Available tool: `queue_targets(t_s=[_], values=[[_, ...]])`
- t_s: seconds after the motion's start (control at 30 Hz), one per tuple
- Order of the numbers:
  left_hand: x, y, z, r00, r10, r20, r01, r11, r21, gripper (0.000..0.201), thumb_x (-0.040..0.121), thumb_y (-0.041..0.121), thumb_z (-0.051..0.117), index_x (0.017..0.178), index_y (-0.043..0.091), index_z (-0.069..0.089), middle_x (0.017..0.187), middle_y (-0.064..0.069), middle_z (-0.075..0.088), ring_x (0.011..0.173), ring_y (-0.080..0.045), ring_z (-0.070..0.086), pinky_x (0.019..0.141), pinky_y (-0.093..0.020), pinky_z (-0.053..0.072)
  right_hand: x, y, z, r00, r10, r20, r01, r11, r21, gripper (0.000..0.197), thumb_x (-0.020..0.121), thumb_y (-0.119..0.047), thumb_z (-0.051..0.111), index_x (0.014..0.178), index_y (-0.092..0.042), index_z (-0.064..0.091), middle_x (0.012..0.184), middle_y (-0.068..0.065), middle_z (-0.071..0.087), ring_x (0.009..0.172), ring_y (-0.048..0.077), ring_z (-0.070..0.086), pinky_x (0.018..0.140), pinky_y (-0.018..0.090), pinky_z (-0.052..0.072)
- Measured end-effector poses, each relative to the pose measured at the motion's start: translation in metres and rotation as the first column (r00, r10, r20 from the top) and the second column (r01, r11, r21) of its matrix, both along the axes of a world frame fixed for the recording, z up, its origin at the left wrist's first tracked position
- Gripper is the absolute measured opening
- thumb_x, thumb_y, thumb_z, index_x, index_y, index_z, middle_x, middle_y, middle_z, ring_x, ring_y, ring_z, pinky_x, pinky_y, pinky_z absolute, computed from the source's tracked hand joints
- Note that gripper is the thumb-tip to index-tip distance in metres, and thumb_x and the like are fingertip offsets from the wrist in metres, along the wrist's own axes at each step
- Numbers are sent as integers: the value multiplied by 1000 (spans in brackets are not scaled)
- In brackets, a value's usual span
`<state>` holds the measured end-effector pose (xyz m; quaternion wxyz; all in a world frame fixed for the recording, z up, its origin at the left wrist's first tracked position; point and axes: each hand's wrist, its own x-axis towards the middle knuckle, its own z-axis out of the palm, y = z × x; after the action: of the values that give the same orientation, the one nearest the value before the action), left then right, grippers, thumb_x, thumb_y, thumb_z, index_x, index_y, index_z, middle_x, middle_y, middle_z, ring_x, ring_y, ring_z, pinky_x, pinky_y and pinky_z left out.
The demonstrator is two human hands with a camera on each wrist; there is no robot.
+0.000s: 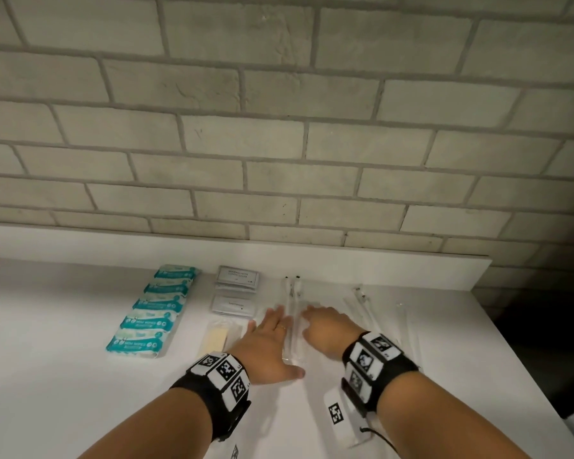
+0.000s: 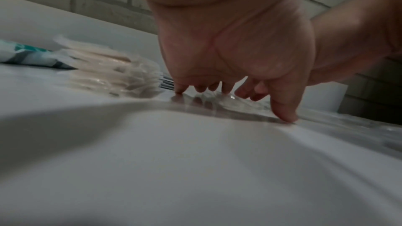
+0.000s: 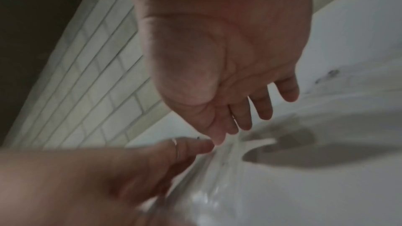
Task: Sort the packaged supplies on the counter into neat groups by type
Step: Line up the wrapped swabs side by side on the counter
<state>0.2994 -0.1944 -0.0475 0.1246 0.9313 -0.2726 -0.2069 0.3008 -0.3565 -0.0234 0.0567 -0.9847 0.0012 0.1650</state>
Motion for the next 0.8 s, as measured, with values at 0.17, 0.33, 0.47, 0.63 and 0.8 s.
queue_targets(t_s=[0.17, 0.33, 0.47, 0.63, 0.8], values=[[2, -15, 0, 982, -174, 67, 171, 984, 43, 101, 80, 73, 45, 151, 33, -15, 155, 8, -30, 140, -14, -33, 119, -44, -11, -1, -56, 20, 949, -294, 116, 304, 950, -78, 40, 90, -14, 45, 128, -10, 53, 127, 11, 57, 115, 28, 57, 95, 35, 45], [0, -23, -5, 979, -196, 57, 185, 970, 158, 99, 86, 71, 36, 153, 14, -9, 160, 0, -21, 145, -17, -25, 121, -43, -5, -9, -60, 11, 948, -311, -67, 309, 950, -38, 35, 94, -11, 41, 125, -2, 54, 125, 14, 61, 116, 27, 58, 100, 34, 42], [1, -24, -6, 980, -193, 50, 183, 970, 157, 99, 86, 71, 36, 153, 14, -9, 160, 0, -21, 144, -16, -25, 121, -42, -6, -1, -40, 48, 985, -137, 103, 133, 990, 48, 25, 90, -8, 45, 108, -10, 62, 98, 7, 61, 91, 24, 60, 74, 28, 44], [0, -25, -5, 982, -182, 51, 174, 976, 130, 100, 85, 71, 38, 153, 13, -8, 160, 0, -19, 145, -17, -24, 121, -41, -5, -1, -28, 64, 837, 140, 528, -194, 980, 48, 28, 86, -4, 48, 107, -15, 64, 102, 4, 58, 86, 28, 60, 70, 33, 48], [-1, -24, -5, 984, -177, 29, 171, 976, 131, 99, 87, 68, 39, 153, 12, -9, 159, 0, -21, 144, -15, -27, 121, -40, -6, -24, -55, 13, 959, 277, 64, -274, 961, -43, 48, 99, -10, 36, 147, -20, 38, 153, -1, 38, 138, 20, 39, 113, 30, 31]])
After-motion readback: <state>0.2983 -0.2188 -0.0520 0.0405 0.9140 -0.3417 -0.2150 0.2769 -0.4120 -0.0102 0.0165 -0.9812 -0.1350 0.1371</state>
